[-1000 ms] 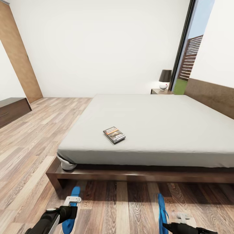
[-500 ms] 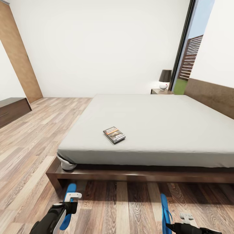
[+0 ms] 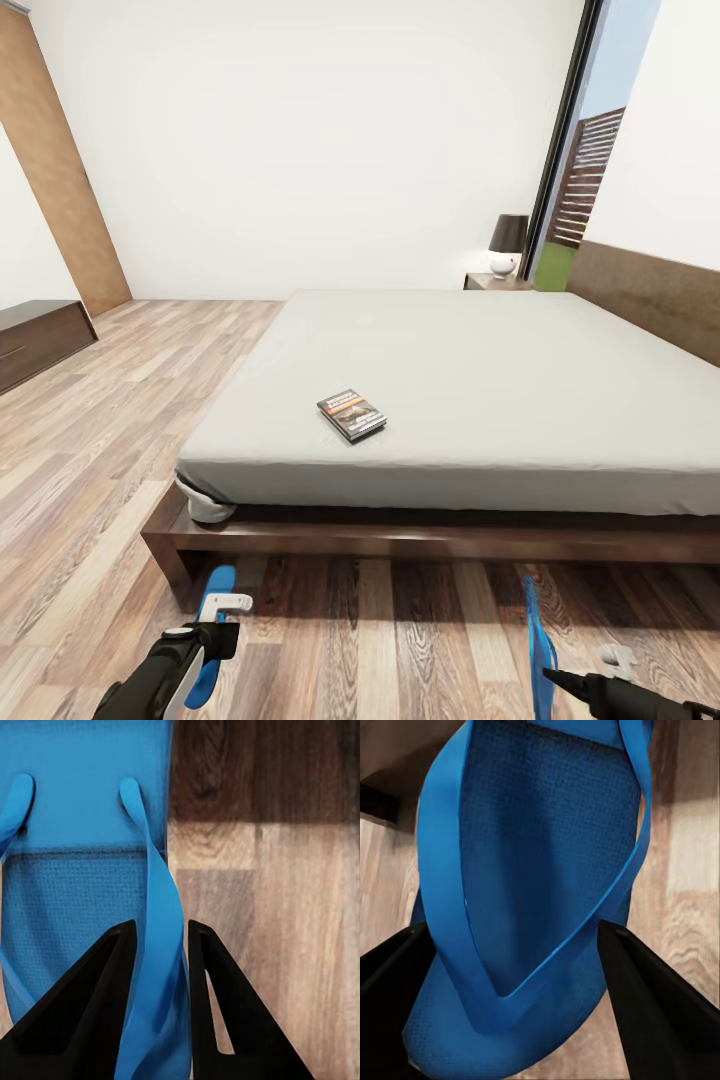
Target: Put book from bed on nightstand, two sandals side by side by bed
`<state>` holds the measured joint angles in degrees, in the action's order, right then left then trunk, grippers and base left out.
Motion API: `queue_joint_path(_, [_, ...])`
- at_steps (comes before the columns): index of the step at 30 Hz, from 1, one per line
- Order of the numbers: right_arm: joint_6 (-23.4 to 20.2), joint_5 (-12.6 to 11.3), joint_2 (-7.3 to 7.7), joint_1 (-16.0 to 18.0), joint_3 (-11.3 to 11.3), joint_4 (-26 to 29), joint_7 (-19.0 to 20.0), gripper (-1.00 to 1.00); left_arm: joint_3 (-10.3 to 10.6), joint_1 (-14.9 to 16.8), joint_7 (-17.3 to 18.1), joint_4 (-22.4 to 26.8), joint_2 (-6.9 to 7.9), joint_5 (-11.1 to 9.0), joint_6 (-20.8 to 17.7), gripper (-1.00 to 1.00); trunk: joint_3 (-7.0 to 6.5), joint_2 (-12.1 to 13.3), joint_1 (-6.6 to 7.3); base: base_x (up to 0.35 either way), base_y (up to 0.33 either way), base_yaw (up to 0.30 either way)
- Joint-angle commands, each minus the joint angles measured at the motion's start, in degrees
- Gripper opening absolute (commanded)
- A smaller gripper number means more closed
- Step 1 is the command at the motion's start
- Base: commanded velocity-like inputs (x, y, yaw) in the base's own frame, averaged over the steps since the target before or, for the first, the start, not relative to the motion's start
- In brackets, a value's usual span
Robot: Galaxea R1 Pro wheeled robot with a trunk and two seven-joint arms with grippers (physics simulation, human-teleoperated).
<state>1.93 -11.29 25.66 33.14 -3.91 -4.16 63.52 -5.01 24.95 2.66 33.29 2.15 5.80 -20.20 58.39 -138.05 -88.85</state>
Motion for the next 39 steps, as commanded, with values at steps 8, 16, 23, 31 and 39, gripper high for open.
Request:
queue_joint_path(8, [0.18, -3.65, 0.08, 0.09, 0.21, -0.23, 2.74, -1.00, -0.19, 0.01, 0.24, 0.32, -0.04, 0.60, -0.34, -1.00, 1.49, -3.23, -1.75, 0.000, 0.000, 0.000])
queue_joint_path(16, [0.26, -3.73, 0.05, 0.09, 0.22, -0.23, 2.69, -1.00, -0.09, 0.01, 0.24, 0.51, -0.04, 0.59, -0.35, -1.00, 3.06, -5.23, -2.90, 0.000, 0.000, 0.000])
queue_joint_path(23, [0.27, -3.73, 0.06, 0.09, 0.22, -0.23, 2.61, -1.00, 0.03, 0.01, 0.24, 0.55, -0.04, 0.70, -0.37, -1.00, 4.61, -5.33, -3.08, 0.000, 0.000, 0.000])
queue_joint_path(31, [0.36, -3.68, 0.05, 0.09, 0.22, -0.23, 2.47, -1.00, 0.08, 0.01, 0.24, 0.55, -0.04, 0.70, -0.37, -1.00, 6.38, -5.44, -3.29, 0.000, 0.000, 0.000])
queue_joint_path(39, [0.36, -3.67, 0.03, 0.09, 0.22, -0.23, 2.42, -1.00, 0.16, 0.01, 0.40, 0.55, -0.07, 0.62, -0.37, -1.00, 8.15, -5.54, -3.49, 0.000, 0.000, 0.000])
